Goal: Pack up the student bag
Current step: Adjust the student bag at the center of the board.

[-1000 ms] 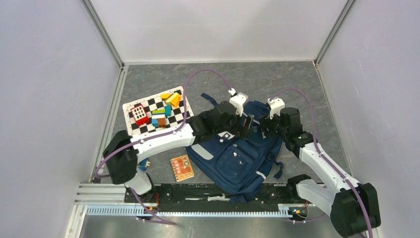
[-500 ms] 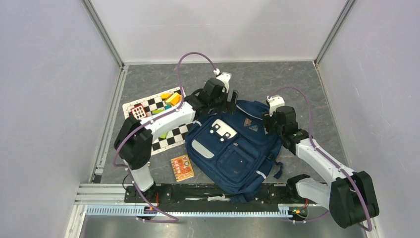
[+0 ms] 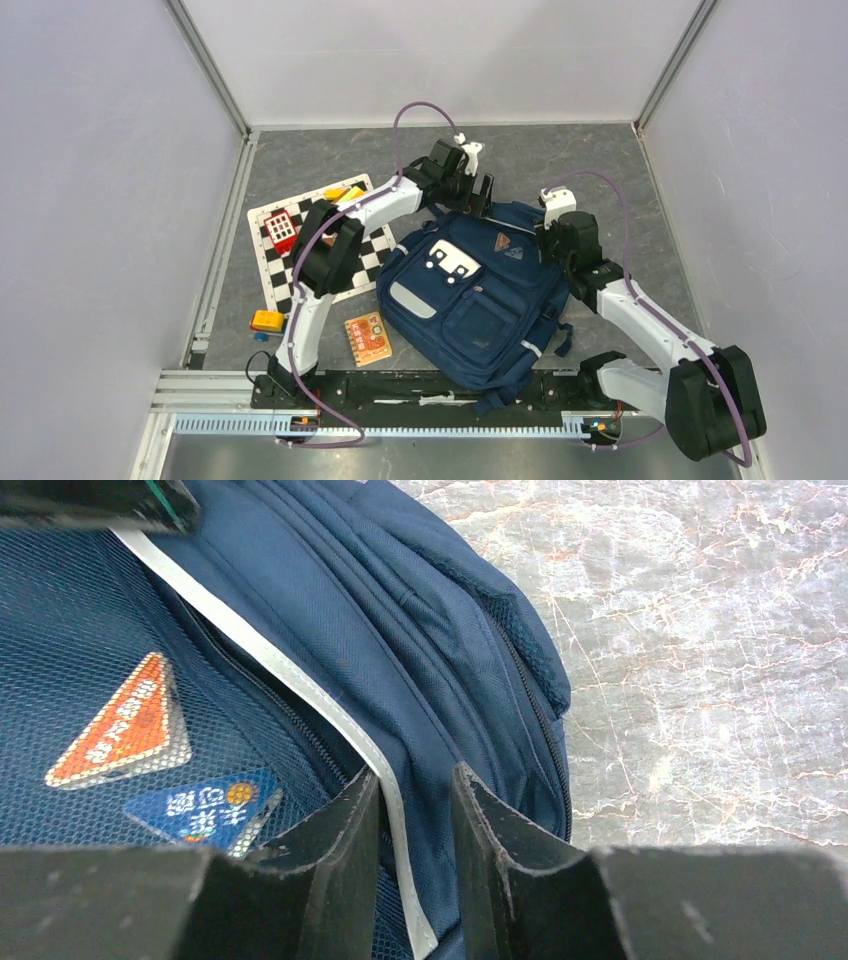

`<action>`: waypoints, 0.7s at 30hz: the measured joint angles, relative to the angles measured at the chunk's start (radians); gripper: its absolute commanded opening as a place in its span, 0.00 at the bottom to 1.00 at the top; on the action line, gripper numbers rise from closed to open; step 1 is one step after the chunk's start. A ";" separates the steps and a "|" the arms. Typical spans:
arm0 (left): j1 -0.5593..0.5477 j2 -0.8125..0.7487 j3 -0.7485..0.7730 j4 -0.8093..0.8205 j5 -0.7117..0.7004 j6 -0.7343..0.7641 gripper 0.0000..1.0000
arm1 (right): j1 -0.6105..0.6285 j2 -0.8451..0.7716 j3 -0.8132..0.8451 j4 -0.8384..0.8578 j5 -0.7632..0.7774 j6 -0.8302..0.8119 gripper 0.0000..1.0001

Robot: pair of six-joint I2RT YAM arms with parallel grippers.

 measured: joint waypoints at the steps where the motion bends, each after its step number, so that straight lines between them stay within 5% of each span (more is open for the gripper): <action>1: 0.000 0.020 0.009 -0.006 0.016 0.000 0.98 | 0.000 -0.010 -0.005 0.002 0.000 0.002 0.36; 9: 0.010 0.067 0.016 0.016 0.130 -0.018 0.25 | -0.002 -0.056 -0.054 0.051 -0.029 0.014 0.30; 12: 0.014 0.061 -0.018 0.065 0.155 -0.034 0.06 | -0.002 -0.012 -0.054 0.084 -0.040 0.005 0.26; 16: 0.015 0.022 -0.086 0.140 0.155 -0.042 0.02 | -0.002 0.049 -0.048 0.109 -0.048 -0.022 0.01; 21: 0.019 -0.096 -0.208 0.208 0.121 -0.060 0.02 | 0.000 0.046 -0.025 0.114 -0.086 -0.019 0.00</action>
